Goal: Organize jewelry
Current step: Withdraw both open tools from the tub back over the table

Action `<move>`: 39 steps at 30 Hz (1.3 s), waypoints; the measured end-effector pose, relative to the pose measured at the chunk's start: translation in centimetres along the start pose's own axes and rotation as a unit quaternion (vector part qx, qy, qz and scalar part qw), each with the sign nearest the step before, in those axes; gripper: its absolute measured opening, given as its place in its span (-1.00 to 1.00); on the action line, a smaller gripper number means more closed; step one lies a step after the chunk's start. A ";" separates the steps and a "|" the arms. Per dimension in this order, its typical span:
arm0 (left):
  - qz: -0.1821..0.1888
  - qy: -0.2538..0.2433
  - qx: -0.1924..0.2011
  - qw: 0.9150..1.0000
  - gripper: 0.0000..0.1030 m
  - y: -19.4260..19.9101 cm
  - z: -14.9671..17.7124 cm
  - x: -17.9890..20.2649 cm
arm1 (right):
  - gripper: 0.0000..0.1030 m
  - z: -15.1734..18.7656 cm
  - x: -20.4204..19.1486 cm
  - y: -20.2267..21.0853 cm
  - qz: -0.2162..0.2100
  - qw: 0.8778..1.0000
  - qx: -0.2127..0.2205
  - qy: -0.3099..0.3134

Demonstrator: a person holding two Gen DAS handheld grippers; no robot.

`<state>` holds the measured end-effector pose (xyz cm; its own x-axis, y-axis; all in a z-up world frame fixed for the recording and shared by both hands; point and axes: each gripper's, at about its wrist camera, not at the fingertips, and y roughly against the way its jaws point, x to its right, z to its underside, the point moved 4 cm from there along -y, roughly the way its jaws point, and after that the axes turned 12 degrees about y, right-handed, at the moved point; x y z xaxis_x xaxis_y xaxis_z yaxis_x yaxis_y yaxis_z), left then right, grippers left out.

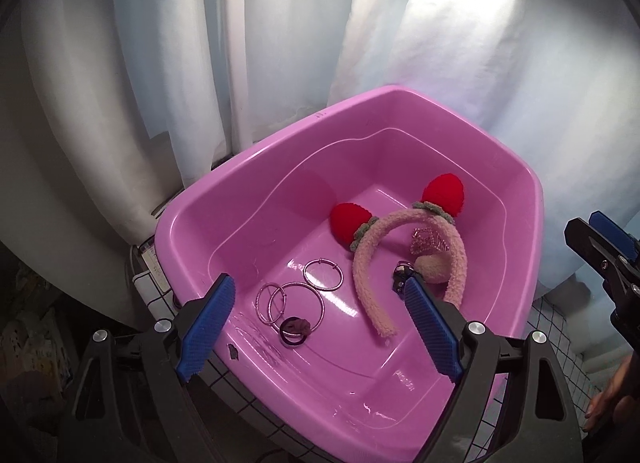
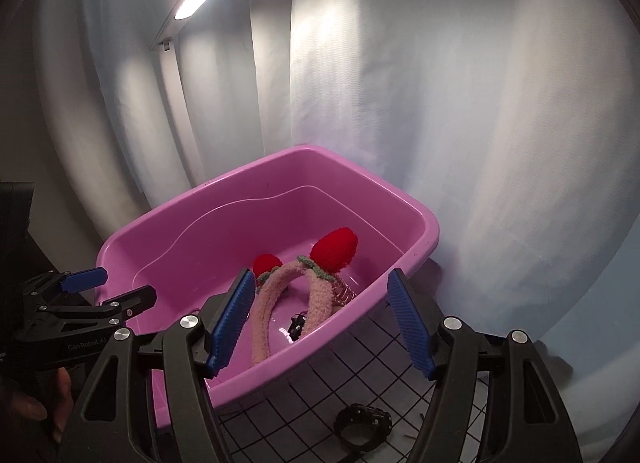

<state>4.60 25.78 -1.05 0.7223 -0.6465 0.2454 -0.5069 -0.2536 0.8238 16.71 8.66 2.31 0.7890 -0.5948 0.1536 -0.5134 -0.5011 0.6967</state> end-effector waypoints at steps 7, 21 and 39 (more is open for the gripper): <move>0.006 -0.001 0.013 1.000 0.68 2.6 3.2 1.4 | 0.35 4.7 3.2 4.6 0.015 1.000 0.012 -0.022; 0.066 -0.007 0.032 0.997 0.74 7.5 12.8 7.0 | 0.39 18.2 10.3 11.8 0.058 0.995 -0.035 -0.070; 0.012 0.015 -0.010 1.000 0.77 3.8 23.3 11.7 | 0.39 25.7 12.6 10.6 -0.002 0.997 -0.053 -0.057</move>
<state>0.14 0.52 -6.97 0.7240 -0.6303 0.2803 -0.5153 -0.2241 0.8272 12.53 -20.31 -6.44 0.7448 -0.6631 0.0744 -0.4663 -0.4376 0.7688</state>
